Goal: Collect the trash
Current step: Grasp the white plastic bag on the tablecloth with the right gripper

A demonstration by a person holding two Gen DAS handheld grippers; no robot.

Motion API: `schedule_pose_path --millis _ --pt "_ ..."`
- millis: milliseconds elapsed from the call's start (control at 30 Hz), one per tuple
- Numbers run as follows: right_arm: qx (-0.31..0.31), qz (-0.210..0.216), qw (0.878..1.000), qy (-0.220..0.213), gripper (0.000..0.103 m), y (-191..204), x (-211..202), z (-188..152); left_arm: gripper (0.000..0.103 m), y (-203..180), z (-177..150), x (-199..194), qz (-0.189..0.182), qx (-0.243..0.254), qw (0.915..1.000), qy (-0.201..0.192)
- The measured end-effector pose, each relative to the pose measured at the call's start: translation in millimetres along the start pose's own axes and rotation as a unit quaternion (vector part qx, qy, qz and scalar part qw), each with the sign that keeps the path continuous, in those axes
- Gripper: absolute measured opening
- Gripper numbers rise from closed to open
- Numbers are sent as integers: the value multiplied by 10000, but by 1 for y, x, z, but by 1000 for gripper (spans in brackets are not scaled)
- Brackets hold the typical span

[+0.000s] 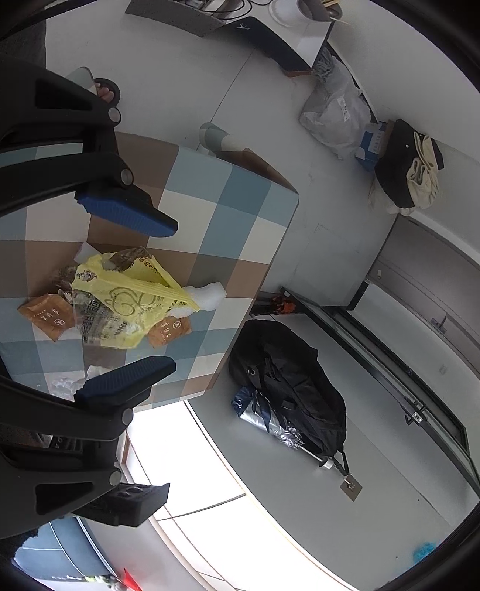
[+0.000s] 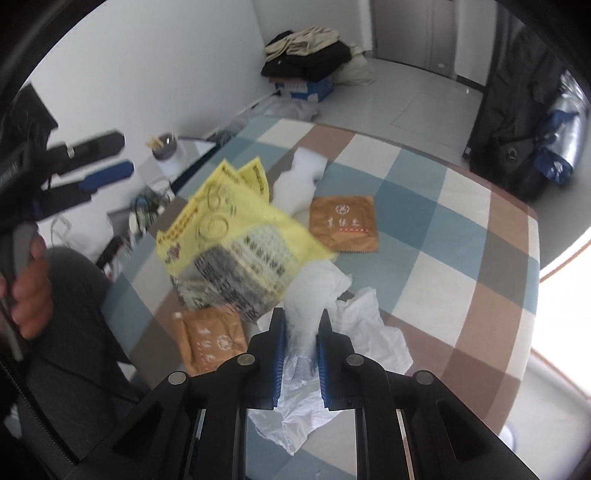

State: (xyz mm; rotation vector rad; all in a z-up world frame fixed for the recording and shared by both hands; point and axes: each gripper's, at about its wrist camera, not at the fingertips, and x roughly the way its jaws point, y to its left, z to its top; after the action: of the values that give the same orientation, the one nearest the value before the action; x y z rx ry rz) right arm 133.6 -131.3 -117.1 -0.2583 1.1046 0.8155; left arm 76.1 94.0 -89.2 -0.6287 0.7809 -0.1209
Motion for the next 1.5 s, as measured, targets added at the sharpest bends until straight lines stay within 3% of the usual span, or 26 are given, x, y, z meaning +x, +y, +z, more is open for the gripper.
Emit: schedule_pose_path --millis 200,367,600,733,867,933,1000,1100,1233,1367,1500 --pt "1154 774 9889 -527 17 -32 -15 -17 63 -7 -8 8 189 192 9995 149" --pt "2318 1619 9560 -781 17 -70 -13 -37 63 -12 -14 11 355 365 9985 218" --pt "2647 1310 9531 -657 19 -88 -6 -51 63 -18 -17 10 570 483 9972 89" --pt "2937 1535 9413 -641 22 -101 -3 -56 63 -22 -19 12 659 596 9960 61" --pt "3038 1460 9395 -618 25 -107 -1 -58 63 -23 -21 17 695 622 9955 151" --pt "3075 1348 9401 -585 41 -108 -1 -60 63 -24 -21 18 708 642 9953 153" --pt "2960 1296 9444 -601 46 -103 -3 -60 63 -25 -22 19 712 658 9952 162" --pt "2711 1214 9530 -599 46 -95 -4 -56 63 -26 -22 20 692 639 9954 192" --pt "2191 590 9720 -603 46 -80 -8 -51 63 -27 -23 21 668 648 9954 218" --pt "1372 -42 9899 -345 31 -55 0 -43 63 -26 -21 19 620 599 9961 195" --pt "714 -531 9960 53 19 -34 19 -38 63 -22 -20 19 542 461 9972 225"
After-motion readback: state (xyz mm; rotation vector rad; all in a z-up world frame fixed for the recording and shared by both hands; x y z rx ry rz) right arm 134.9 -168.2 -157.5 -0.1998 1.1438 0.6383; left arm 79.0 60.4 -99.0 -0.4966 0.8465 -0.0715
